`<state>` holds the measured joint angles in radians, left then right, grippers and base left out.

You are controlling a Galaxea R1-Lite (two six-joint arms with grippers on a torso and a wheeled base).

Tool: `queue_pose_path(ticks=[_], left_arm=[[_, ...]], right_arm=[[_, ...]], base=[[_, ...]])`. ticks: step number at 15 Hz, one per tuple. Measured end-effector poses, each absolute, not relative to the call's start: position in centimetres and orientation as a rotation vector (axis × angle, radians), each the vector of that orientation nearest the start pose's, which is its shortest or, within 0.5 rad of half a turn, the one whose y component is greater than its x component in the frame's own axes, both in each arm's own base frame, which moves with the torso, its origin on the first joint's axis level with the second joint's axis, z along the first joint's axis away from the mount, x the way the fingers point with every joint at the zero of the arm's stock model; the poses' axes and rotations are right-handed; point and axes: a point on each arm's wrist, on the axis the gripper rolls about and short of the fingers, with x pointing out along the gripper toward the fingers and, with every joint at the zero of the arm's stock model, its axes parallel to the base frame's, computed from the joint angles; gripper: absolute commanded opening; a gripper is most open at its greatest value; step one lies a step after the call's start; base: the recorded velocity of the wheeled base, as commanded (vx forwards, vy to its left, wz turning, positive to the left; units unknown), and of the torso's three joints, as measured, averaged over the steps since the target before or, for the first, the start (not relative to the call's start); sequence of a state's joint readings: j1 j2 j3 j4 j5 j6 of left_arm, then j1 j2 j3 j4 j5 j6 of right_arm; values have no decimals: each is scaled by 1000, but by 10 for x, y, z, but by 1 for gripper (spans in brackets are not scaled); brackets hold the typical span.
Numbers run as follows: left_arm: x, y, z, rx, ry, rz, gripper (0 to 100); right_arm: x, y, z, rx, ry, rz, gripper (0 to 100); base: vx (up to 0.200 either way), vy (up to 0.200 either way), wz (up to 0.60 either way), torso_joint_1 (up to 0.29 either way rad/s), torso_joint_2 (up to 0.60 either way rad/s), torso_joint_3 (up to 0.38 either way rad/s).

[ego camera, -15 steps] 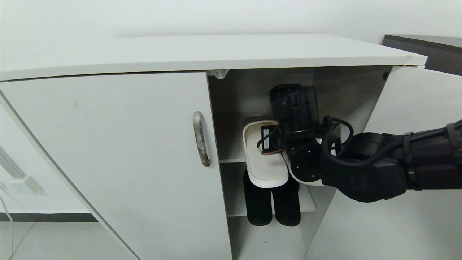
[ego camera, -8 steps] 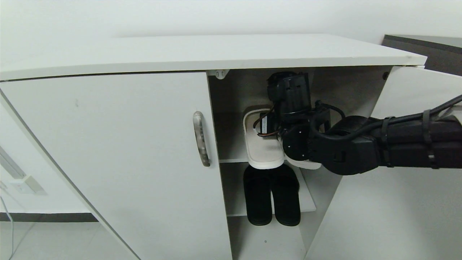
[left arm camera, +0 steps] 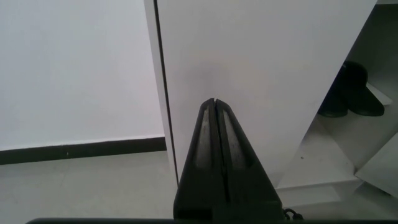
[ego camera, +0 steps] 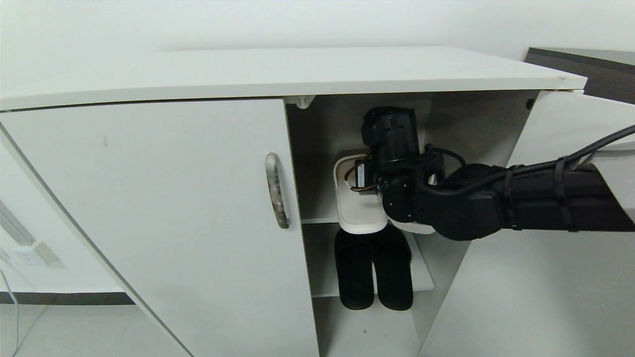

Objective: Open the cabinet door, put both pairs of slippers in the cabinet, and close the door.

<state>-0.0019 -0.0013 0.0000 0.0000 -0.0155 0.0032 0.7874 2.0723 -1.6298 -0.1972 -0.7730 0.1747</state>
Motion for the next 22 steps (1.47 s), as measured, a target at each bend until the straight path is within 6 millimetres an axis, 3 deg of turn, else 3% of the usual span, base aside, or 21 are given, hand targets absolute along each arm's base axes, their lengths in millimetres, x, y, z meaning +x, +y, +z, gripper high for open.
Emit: queue_pose_path(ticks=[10,11,17,22], left_arm=[[-23,0,75,3,-1,-17,0],[-23,0,75,3,-1,-17,0],[-23,0,75,2,-1,-17,0],[-23,0,75,2,-1,-17,0]], right_arm=[[314,293,226,-9,189,-3,0],[314,293,225,-10,190,-3,100],[311,292,224,-17,198,0,100],[275,285,230,-43,216,47,100]], base=[[0,0,0,0,0,0],[0,0,0,0,0,0],[0,0,0,0,0,0],[0,0,0,0,0,0]])
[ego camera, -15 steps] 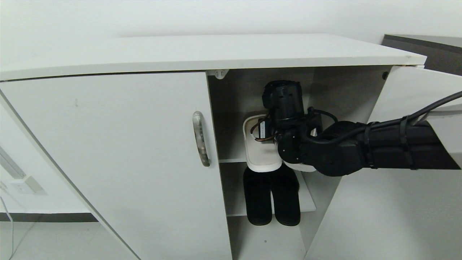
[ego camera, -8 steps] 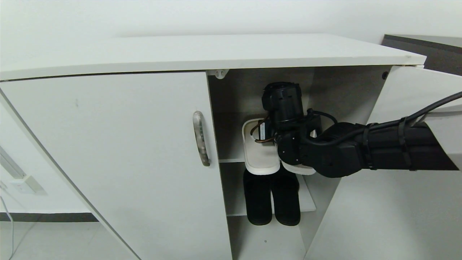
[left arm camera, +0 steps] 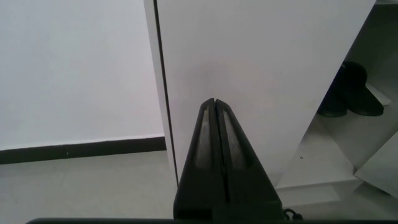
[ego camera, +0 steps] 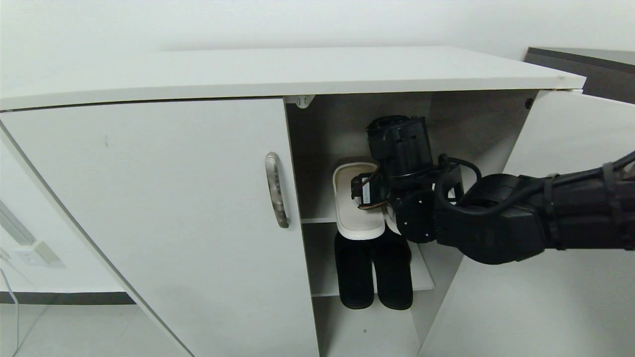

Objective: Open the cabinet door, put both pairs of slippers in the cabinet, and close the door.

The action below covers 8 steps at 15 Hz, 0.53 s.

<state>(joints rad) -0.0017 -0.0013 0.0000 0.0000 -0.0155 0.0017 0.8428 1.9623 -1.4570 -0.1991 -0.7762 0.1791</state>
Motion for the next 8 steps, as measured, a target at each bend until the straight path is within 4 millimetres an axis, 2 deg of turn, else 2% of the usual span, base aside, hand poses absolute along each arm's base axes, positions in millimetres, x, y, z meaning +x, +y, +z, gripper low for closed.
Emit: queue_pose_path(ticks=[4,8], left_arm=[[-23,0,75,2,-1,-17,0],[-23,0,75,2,-1,-17,0]], right_arm=[[231,272,230,-59,231,114,100],[195,244,222,-46,242,209,100]], base=[[0,0,0,0,0,0],[0,0,0,0,0,0]])
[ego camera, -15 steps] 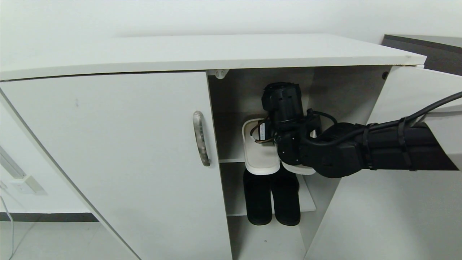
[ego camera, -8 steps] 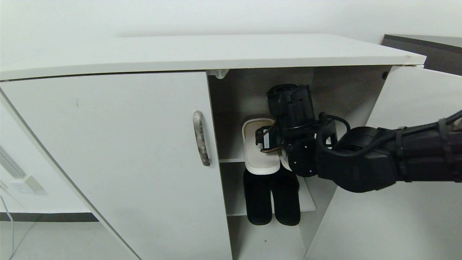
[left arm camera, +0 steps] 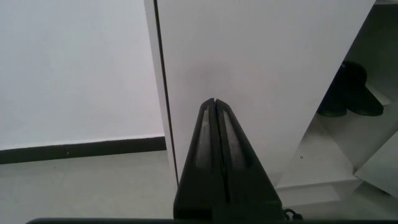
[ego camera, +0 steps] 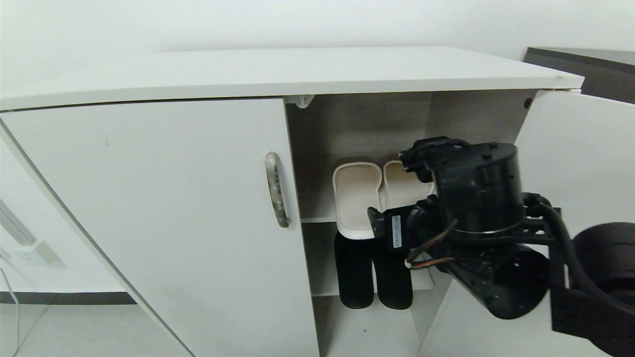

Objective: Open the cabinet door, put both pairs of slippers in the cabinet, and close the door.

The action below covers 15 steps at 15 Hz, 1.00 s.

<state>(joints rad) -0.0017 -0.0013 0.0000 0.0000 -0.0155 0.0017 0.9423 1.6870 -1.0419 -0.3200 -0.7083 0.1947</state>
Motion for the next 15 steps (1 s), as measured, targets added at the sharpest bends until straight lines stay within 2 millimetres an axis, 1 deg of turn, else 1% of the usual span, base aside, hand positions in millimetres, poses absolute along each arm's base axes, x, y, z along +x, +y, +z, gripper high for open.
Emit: queue_pose_path(ticks=[1,3,5,13,15], left_arm=[[-23,0,75,2,-1,-17,0],[-23,0,75,2,-1,-17,0],[-23,0,75,3,-1,-18,0],[-23,0,75,6,-1,-19,0],[-23,0,75,7,-1,-19,0]], right_arm=[[188,236,220,-33,246,228,0],[179,226,214,4,245,246,0],[172,222,209,24,241,288,0],[162,223,205,19,243,332,0],[162,224,204,18,242,330,0]], base=[[0,0,0,0,0,0],[0,0,0,0,0,0],[0,0,0,0,0,0],[0,0,0,0,0,0],[-200,0,0,7,2,0]])
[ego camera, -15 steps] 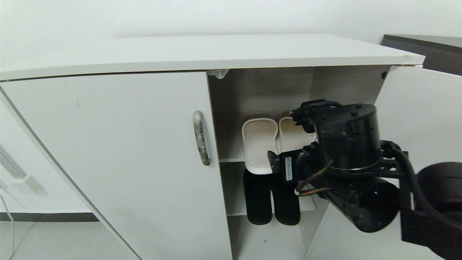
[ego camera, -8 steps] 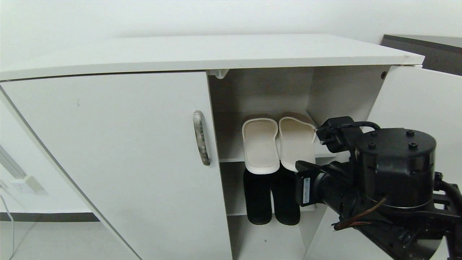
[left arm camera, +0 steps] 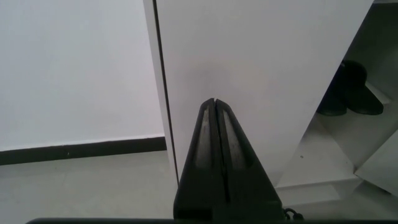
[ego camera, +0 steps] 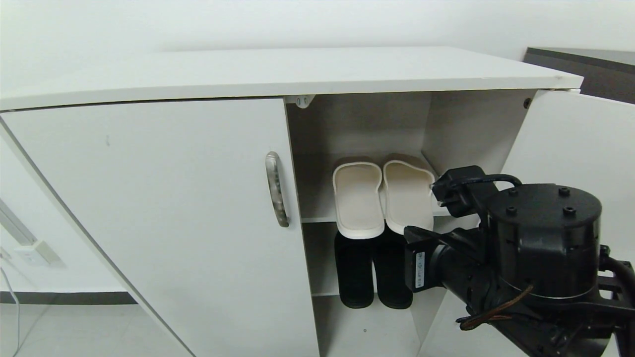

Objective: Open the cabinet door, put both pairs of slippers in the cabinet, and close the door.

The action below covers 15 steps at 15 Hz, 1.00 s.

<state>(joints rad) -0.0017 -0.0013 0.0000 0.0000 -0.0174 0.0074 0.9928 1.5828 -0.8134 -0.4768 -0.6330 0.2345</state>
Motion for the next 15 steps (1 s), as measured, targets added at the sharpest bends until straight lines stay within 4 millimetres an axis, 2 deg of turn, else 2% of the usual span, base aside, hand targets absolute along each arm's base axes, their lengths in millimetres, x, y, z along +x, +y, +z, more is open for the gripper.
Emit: queue_pose_path(ticks=[15], left_arm=[[-23,0,75,6,-1,-18,0]], right_arm=[[161,223,196,0,260,326,0]], base=[[-200,0,0,0,2,2]])
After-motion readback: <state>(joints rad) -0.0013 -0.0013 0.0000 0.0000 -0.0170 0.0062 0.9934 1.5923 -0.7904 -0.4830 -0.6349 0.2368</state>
